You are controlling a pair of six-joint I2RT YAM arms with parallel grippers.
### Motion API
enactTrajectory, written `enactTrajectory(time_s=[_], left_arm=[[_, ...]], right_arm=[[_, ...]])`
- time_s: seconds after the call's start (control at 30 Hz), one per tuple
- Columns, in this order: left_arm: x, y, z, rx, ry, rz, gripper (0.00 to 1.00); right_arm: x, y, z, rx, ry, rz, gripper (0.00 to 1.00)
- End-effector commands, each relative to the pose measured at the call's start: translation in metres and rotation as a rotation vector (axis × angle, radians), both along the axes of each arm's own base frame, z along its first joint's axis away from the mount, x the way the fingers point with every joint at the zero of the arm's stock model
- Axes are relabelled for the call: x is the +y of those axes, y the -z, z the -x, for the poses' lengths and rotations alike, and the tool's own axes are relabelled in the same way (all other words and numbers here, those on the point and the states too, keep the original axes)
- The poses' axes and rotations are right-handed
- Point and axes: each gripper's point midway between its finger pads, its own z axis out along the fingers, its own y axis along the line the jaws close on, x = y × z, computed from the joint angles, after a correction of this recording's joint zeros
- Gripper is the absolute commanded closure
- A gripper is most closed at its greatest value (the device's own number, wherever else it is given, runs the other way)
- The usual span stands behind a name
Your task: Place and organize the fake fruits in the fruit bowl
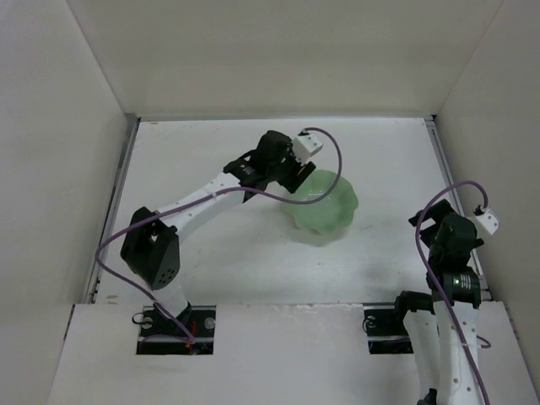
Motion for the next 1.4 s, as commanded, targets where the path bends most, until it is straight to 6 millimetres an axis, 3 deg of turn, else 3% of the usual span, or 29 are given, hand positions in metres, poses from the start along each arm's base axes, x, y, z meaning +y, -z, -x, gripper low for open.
enactTrajectory(time_s=[0.0,0.1,0.23,0.3,0.43,0.5,0.6,0.7,0.8,0.9,1.07,1.17,1.3,1.37], left_arm=[[-0.034,0.015,-0.013,0.010,0.003,-0.006,0.82],[-0.060,0.040,-0.019,0.047,0.046,-0.019,0.75],[-0.086,0.054,-0.027,0.072,0.081,0.001,0.51],[-0.095,0.048,-0.025,0.047,0.101,0.007,0.32],[-0.103,0.023,-0.022,-0.004,0.133,0.042,0.07],[-0.101,0.014,-0.020,-0.005,0.129,0.049,0.00],[-0.089,0.003,-0.017,-0.004,0.108,0.054,0.00],[-0.067,-0.024,-0.014,-0.019,0.067,0.080,0.00],[-0.022,-0.040,-0.017,0.006,-0.026,0.073,0.00],[0.041,-0.029,-0.018,0.099,-0.156,0.046,0.00],[0.182,0.012,-0.020,0.207,-0.539,0.074,0.00],[0.266,0.019,-0.017,0.205,-0.789,0.137,0.00],[0.356,0.024,0.008,0.144,-1.028,0.228,0.00],[0.390,0.035,0.029,0.129,-1.124,0.254,0.00]], right_arm=[[0.001,-0.007,0.000,-0.022,0.001,0.017,0.00],[0.003,-0.004,-0.002,-0.006,-0.009,0.019,0.00],[0.004,-0.001,-0.002,0.021,-0.010,0.028,0.00],[0.006,0.000,-0.002,0.025,-0.014,0.028,0.00],[0.008,0.000,-0.002,0.026,-0.021,0.034,0.00],[0.008,0.000,-0.002,0.024,-0.020,0.035,0.00],[0.009,0.000,-0.002,0.024,-0.021,0.036,0.00],[0.009,-0.001,-0.002,0.021,-0.023,0.037,0.00],[0.010,-0.002,-0.002,0.015,-0.026,0.037,0.00],[0.010,-0.003,-0.002,0.011,-0.028,0.037,0.00],[0.010,-0.004,-0.001,0.002,-0.027,0.037,0.00],[0.010,-0.005,-0.001,-0.001,-0.025,0.038,0.00],[0.011,-0.005,-0.001,-0.002,-0.028,0.038,0.00],[0.011,-0.004,-0.002,0.001,-0.030,0.038,0.00]])
